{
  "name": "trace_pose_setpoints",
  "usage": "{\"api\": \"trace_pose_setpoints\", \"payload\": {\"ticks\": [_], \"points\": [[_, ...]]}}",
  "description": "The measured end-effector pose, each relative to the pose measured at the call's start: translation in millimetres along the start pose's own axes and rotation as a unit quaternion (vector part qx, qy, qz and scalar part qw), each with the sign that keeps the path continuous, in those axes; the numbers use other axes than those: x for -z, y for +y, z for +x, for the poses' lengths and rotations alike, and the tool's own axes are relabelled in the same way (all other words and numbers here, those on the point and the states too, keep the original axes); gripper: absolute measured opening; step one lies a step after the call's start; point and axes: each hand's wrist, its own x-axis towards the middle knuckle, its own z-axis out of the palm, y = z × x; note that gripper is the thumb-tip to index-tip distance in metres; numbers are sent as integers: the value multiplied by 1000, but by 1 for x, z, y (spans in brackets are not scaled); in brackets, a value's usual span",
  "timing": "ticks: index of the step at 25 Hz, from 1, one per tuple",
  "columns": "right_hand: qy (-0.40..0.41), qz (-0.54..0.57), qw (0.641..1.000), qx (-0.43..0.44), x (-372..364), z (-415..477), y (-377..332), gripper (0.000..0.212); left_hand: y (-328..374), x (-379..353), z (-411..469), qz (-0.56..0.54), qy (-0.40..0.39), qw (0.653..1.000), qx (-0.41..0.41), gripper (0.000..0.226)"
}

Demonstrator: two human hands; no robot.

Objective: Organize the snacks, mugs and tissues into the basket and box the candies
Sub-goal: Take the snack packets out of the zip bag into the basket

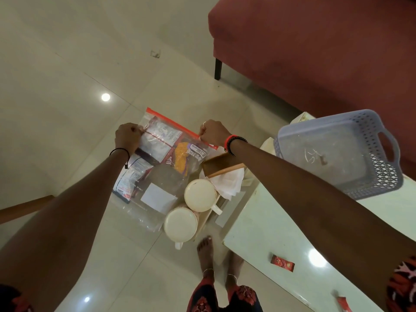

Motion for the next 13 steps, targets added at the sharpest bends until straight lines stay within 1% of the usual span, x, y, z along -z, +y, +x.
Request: {"api": "trace_pose_setpoints", "payload": {"ticks": [2,5,8,11,13], "points": [[2,3,1000,3,0,-2,-5,20,2,5,-3,-25,9,1000,-3,22],[-17,10,1000,4,1,-9,-16,20,0,15,-13,-53,26,998,-4,18],[-25,24,999,5,6,-18,-31,23,3,34,-23,-63,34,997,-2,20],[-18,78,997,3,10,-25,-46,22,6,56,-27,-55,50,997,-19,24],[-10,108,994,6,13,-31,-59,16,10,72,-31,-57,69,996,-29,27]]}}
